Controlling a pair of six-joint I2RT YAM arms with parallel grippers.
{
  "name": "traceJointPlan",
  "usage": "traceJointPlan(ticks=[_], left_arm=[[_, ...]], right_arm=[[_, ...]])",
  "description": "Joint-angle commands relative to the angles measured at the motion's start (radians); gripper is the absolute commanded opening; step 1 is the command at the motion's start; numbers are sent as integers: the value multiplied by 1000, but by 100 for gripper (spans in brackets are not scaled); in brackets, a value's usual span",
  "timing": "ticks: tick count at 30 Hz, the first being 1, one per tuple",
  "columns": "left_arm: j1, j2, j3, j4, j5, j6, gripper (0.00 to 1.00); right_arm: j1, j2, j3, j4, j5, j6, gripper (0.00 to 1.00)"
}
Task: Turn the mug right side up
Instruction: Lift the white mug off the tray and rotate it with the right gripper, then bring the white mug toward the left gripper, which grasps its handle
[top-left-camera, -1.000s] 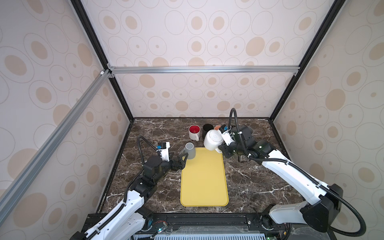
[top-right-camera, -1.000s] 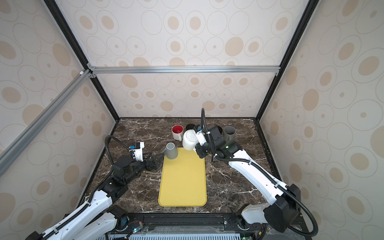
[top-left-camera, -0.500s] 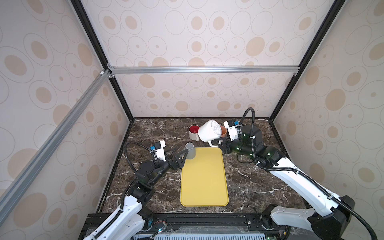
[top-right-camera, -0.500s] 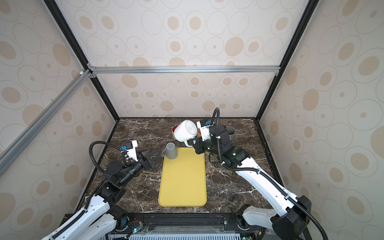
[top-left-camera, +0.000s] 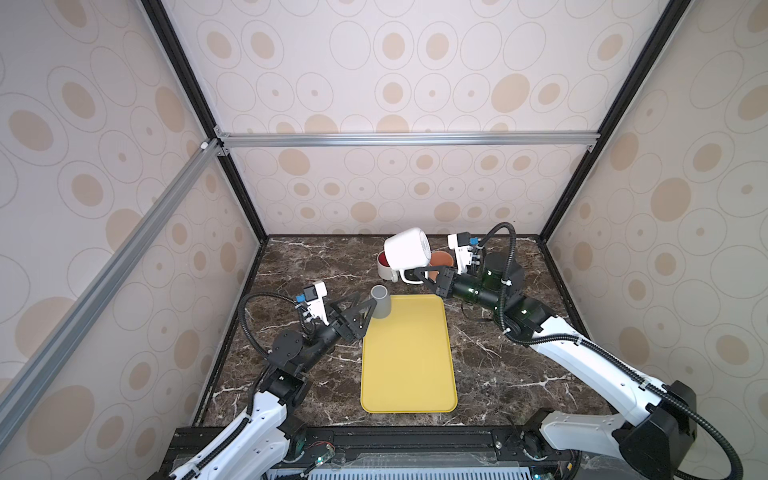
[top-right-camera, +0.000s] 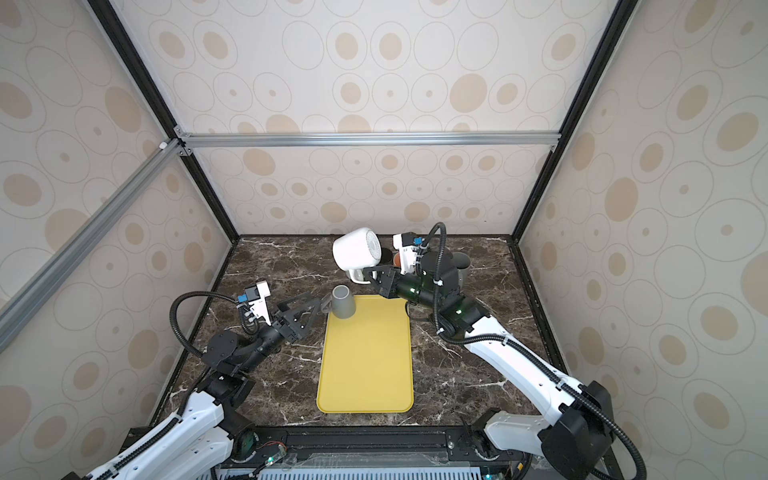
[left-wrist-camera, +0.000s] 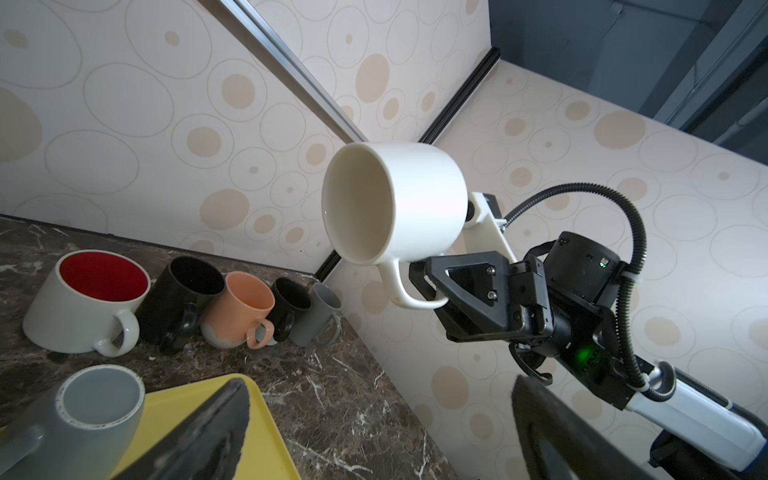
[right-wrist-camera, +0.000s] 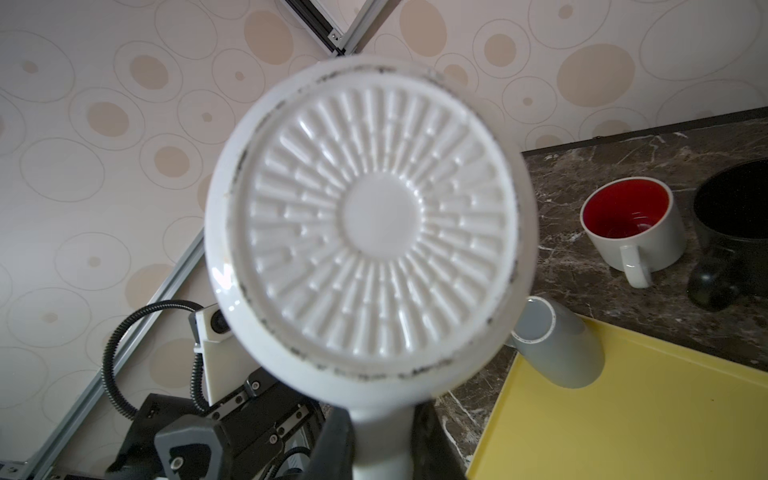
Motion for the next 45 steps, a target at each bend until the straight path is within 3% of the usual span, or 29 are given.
traceJointPlan(ticks=[1,5,13,30,40,45], left_arm=[[10,22,-29,242,13,-121,97],[10,78,-37,384,20,-191,93],[11,155,-29,510,32,-255,85],[15,169,-1,443,6,-200,79],[24,177,5,454,-4,-218,67],[30,173,5,455,-4,-231,54]], right_arm=[[23,1,3,233,-37,76,0],[48,32,3,298,-47,108,0],[86,95,29,374,-69,145,0],[148,150,49,449,-132,165,0],[183,188,62,481,-170,169,0],[193,202,71,494,-190,174,0]])
